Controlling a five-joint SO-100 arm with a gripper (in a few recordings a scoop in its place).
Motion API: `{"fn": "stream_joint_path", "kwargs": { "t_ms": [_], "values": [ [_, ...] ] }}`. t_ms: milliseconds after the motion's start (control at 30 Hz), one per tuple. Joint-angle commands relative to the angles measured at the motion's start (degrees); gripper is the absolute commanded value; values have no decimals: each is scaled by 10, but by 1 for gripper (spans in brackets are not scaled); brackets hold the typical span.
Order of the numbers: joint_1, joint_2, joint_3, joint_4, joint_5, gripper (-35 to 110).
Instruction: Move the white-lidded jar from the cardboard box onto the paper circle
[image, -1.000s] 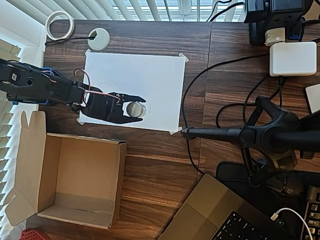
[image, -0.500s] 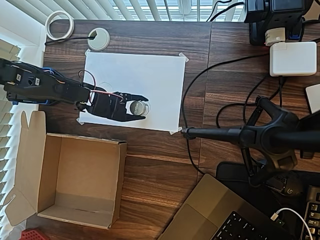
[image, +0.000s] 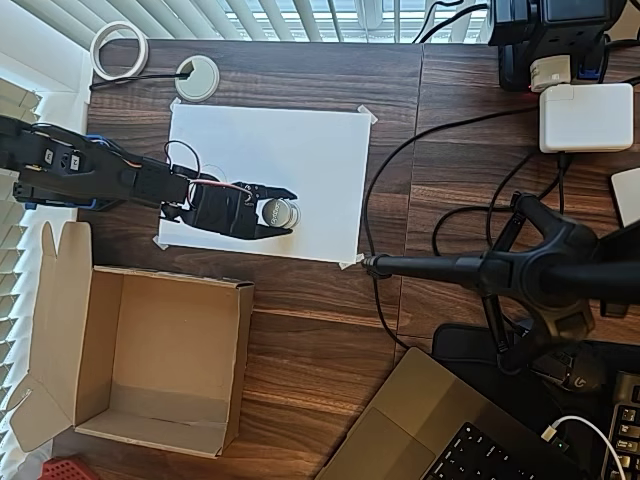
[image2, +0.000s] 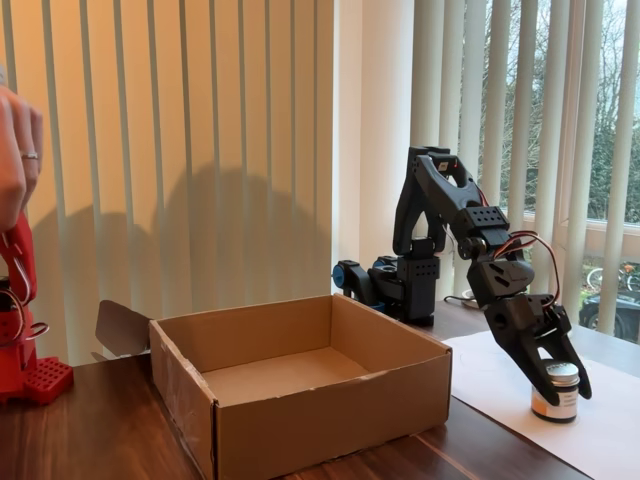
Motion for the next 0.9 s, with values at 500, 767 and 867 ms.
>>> {"fn": "stream_joint_path", "kwargs": {
  "t_ms": [500,767,867],
  "values": [
    [-1,16,-19,-26,0,2],
    [4,19,-9,-42,-29,24],
    [4,22,-5,-49,-30,30]
  ]
}}
